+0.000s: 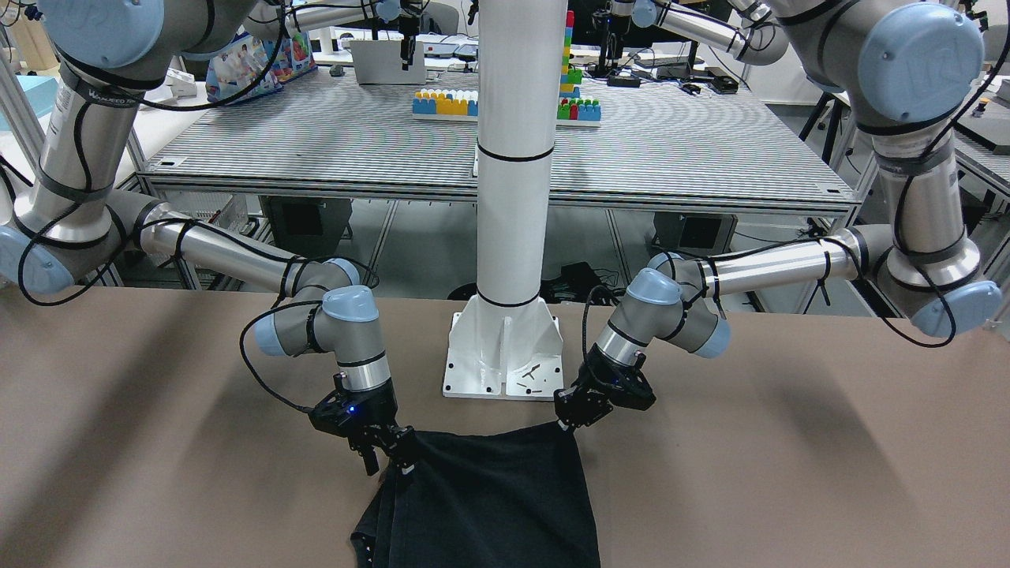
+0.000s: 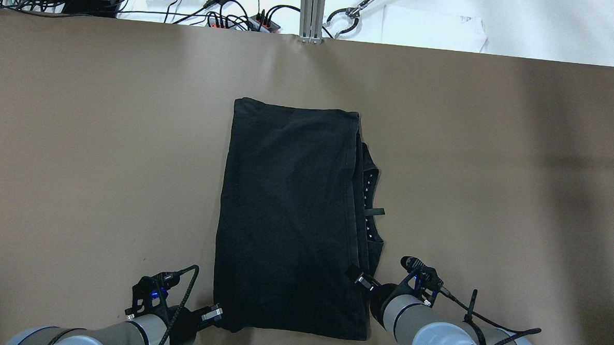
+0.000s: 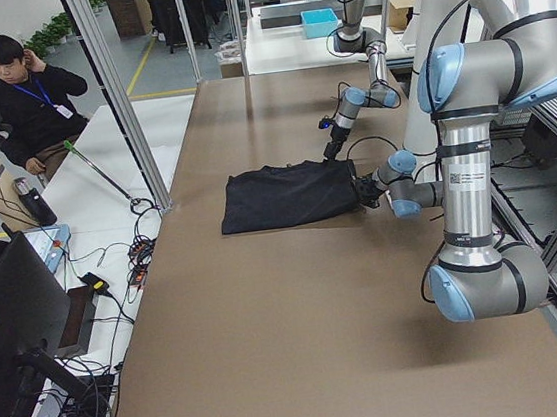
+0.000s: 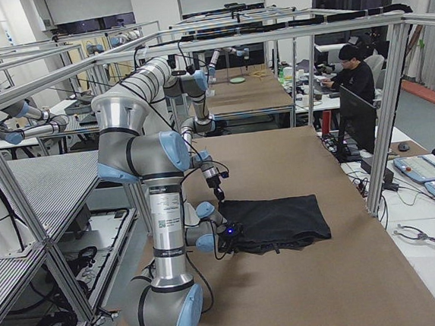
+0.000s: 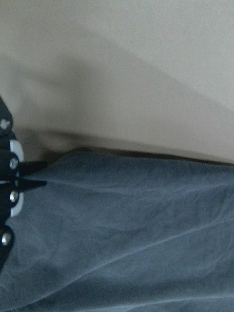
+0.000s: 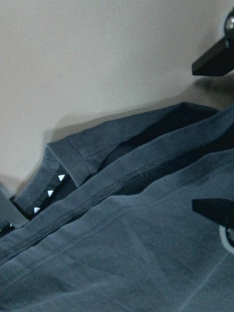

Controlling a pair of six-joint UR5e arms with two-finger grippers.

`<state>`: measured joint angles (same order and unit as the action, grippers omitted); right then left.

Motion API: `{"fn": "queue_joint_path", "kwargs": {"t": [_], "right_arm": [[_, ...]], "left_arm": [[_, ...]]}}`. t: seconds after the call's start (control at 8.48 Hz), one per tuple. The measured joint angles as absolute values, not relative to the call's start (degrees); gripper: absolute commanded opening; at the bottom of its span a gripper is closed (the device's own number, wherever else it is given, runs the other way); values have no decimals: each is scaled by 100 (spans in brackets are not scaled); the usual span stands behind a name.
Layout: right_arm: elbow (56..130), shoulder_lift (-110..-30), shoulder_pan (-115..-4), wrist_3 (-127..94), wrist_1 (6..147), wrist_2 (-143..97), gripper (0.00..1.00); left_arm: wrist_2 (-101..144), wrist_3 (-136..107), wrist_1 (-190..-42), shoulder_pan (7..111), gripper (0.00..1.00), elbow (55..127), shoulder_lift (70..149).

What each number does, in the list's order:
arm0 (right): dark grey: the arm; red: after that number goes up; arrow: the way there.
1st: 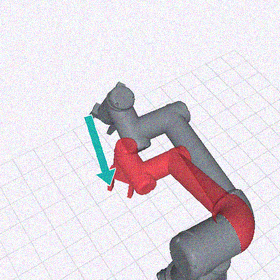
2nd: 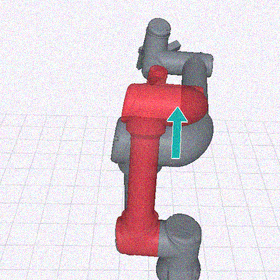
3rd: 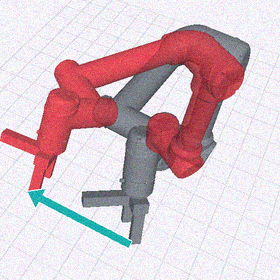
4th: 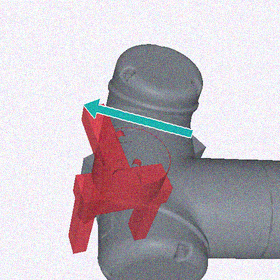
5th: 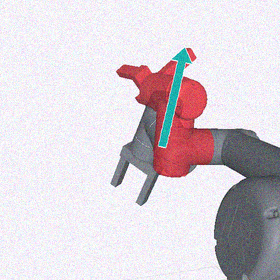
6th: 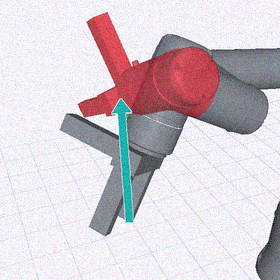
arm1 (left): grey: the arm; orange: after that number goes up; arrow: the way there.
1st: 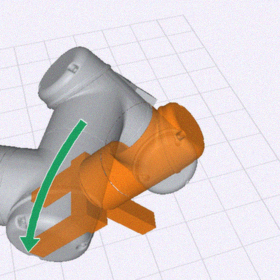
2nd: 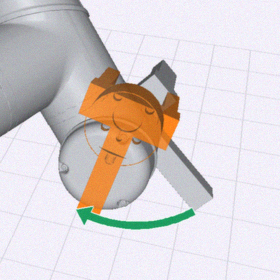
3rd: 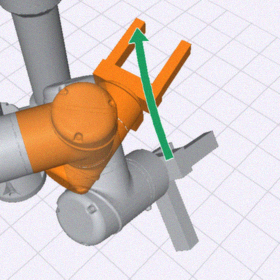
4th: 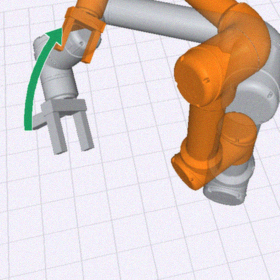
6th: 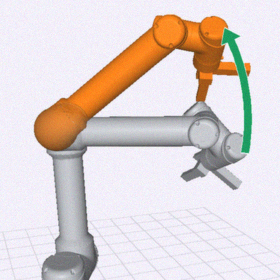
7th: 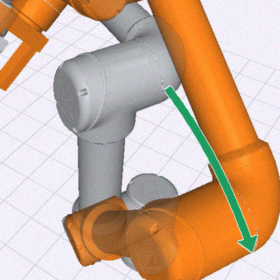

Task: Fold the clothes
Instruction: 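Grasp the shirt's near edge with both grippers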

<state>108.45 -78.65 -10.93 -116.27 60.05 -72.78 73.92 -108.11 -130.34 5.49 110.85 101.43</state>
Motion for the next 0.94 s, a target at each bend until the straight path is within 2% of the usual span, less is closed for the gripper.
{"fn": "queue_joint_path", "kwargs": {"t": [0.12, 0.24, 0.35, 0.71, 0.83, 0.94], "right_arm": [[10817, -7850, -1054, -11644, 6023, -7229, 80], [10803, -7832, -1034, -11656, 6043, -7198, 61], [10796, -7811, -1025, -11687, 6055, -7176, 51], [10654, -7638, -1009, -12036, 6083, -6987, 48], [10561, -7591, -1006, -12070, 6087, -6936, 36], [10515, -7561, -1005, -12085, 6090, -6910, 14]], "left_arm": [[7392, -10810, -13034, 551, 0, 11085, 10143], [7392, -10806, -13034, 553, 0, 11085, 10143], [7392, -10799, -13034, 553, 0, 11084, 10143], [7392, -10777, -13034, 549, 0, 11090, 10148], [7392, -10771, -13037, 551, 0, 11096, 10150], [7392, -10762, -13040, 552, 0, 11104, 10151]]}}
